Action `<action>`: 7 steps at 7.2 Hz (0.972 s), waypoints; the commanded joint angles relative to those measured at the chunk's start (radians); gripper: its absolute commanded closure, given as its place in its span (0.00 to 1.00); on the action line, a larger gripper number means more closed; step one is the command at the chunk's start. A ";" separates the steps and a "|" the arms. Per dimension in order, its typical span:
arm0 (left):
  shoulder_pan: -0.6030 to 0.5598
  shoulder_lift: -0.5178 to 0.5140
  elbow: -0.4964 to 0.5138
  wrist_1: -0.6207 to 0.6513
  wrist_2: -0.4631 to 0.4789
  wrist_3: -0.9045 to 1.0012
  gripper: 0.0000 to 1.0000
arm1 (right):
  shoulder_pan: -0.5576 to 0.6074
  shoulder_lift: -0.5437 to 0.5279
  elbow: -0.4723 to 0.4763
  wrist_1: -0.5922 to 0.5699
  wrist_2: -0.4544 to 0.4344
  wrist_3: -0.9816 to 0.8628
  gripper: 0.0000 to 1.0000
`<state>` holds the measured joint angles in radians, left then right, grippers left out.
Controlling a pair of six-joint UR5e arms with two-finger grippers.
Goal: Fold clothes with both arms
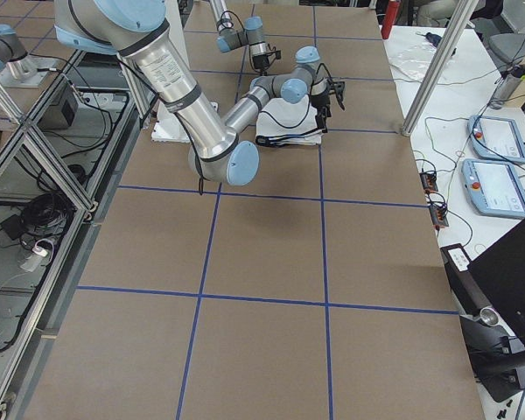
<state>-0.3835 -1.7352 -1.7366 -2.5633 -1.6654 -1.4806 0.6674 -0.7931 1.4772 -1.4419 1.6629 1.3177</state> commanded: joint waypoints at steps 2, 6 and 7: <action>0.000 0.017 0.000 0.000 0.003 0.000 0.92 | -0.002 0.000 0.002 0.000 0.000 0.003 0.00; 0.000 0.016 0.012 0.000 0.009 -0.003 0.48 | -0.003 0.000 0.000 0.002 0.000 0.003 0.00; -0.003 0.028 -0.009 0.000 0.000 0.000 0.29 | -0.003 0.000 0.000 0.002 0.000 0.003 0.00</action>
<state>-0.3844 -1.7167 -1.7299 -2.5633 -1.6592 -1.4825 0.6645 -0.7931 1.4774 -1.4405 1.6628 1.3207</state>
